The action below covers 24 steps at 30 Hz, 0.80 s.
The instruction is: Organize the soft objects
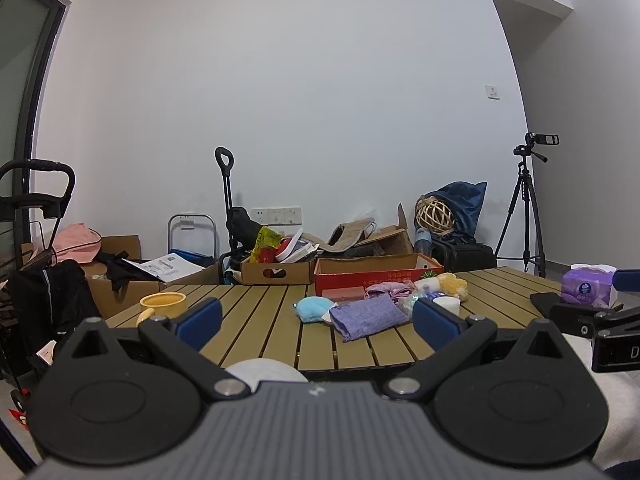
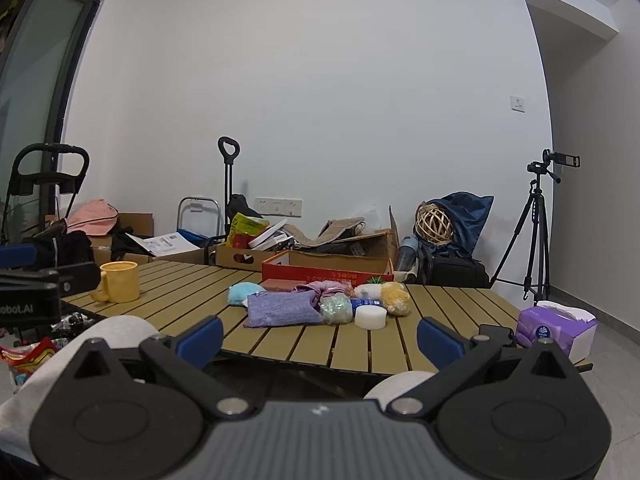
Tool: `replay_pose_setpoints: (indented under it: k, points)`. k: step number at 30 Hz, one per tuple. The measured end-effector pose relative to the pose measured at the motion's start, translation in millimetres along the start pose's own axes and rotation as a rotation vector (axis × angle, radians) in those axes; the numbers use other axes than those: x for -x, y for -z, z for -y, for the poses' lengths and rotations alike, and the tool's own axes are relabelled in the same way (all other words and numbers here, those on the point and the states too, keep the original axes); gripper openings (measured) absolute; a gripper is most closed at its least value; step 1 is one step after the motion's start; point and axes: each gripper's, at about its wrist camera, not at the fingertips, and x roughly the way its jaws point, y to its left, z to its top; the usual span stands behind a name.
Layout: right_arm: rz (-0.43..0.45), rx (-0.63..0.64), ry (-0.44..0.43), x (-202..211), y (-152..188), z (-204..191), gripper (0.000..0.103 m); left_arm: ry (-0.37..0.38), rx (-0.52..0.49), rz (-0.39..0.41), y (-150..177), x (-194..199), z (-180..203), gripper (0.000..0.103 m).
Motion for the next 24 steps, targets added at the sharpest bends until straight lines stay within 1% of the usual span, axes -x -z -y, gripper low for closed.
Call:
replay_pose_setpoints:
  k: [3, 9, 11, 12, 14, 15, 18, 19, 20, 22, 24]
  points:
    - [0.001, -0.002, 0.003, 1, 0, 0, 0.103, 0.009, 0.005, -0.004, -1, -1, -1, 0.103]
    - [0.005, 0.01, 0.003, 1, -1, -1, 0.103, 0.017, -0.008, 0.014, -2, 1, -2, 0.103]
    - [0.017, 0.03, 0.0, 0, -4, -1, 0.103, 0.036, -0.029, -0.005, -4, -7, -1, 0.103]
    - [0.02, 0.038, 0.006, -2, -6, 1, 0.103, 0.057, -0.032, -0.028, -7, -14, -3, 0.103]
    - [0.018, 0.046, 0.012, -8, -9, 3, 0.103, 0.072, 0.007, -0.045, -10, -25, -9, 0.103]
    - [0.01, 0.044, 0.011, -14, -11, 6, 0.103, 0.075, 0.035, -0.04, -12, -34, -14, 0.103]
    - [-0.014, 0.041, 0.001, -36, -17, 11, 0.103, 0.063, 0.055, -0.03, -18, -58, -22, 0.103]
    - [-0.018, 0.038, -0.003, -44, -18, 13, 0.103, 0.081, 0.058, -0.04, -20, -69, -24, 0.103]
    - [-0.024, 0.031, -0.014, -55, -20, 14, 0.103, 0.107, 0.066, -0.059, -21, -79, -27, 0.103]
    - [-0.047, 0.008, -0.044, -81, -25, 19, 0.103, 0.157, 0.102, -0.138, -24, -109, -30, 0.103]
    - [-0.059, -0.017, -0.068, -110, -32, 23, 0.103, 0.169, 0.132, -0.185, -27, -138, -30, 0.103]
